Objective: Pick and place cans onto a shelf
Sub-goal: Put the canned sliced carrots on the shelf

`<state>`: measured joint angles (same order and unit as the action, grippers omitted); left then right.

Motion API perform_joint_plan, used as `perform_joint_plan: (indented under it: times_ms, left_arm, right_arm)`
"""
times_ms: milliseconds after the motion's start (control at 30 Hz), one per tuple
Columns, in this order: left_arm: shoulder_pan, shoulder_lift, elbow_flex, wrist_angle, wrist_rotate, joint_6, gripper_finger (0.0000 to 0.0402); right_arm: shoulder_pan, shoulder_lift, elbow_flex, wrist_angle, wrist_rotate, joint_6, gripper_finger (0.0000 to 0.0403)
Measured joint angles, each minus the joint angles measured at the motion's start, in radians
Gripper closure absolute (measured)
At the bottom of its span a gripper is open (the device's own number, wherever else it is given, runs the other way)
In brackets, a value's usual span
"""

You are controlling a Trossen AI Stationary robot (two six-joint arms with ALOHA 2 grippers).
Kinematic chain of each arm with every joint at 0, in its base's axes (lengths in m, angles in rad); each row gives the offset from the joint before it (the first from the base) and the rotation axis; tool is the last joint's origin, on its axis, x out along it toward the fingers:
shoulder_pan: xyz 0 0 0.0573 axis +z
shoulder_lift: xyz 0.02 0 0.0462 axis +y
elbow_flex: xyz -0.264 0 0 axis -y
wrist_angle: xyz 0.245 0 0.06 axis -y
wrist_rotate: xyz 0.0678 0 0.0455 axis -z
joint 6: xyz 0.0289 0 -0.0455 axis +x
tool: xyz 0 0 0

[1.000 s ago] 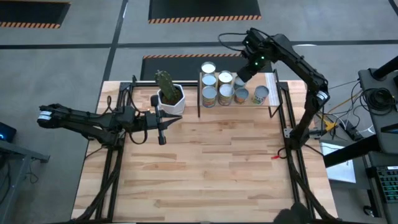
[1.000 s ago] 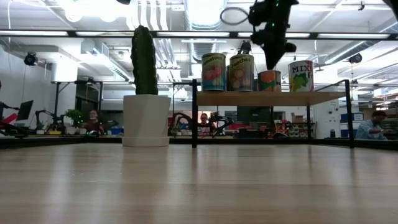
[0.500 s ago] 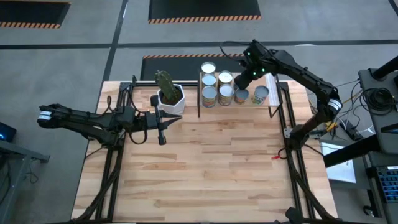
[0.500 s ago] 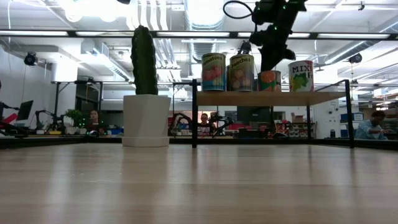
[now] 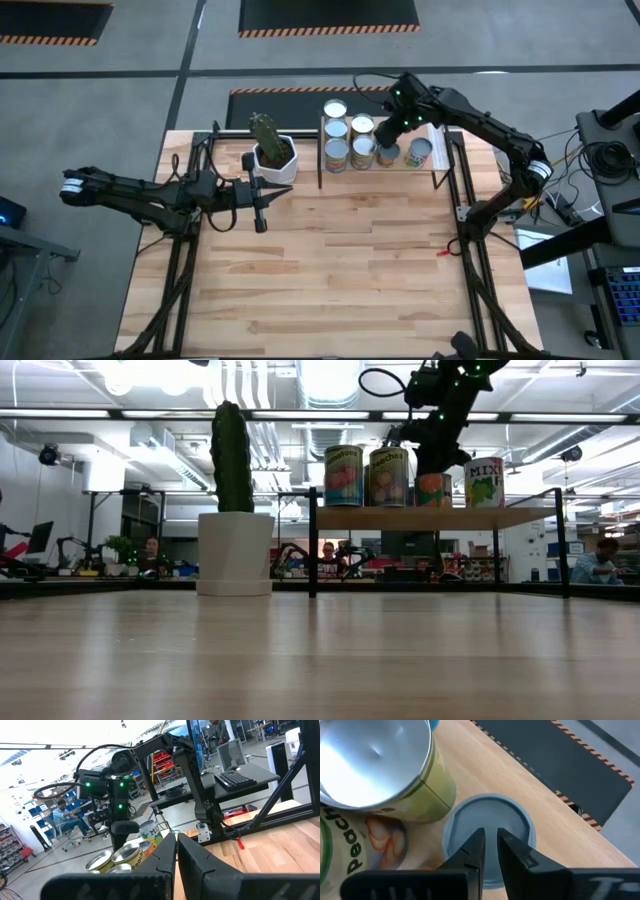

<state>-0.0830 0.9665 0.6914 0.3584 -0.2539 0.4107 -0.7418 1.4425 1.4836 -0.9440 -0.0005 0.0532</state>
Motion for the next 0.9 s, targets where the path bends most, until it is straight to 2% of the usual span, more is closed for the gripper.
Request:
perform_joint_plan:
  times_ms: [900]
  left_arm:
    - [0.0,0.0,0.0,0.0,0.0,0.0,0.0402]
  right_arm:
    - [0.011,-0.002,-0.025,-0.027,-0.034,0.014,0.0365]
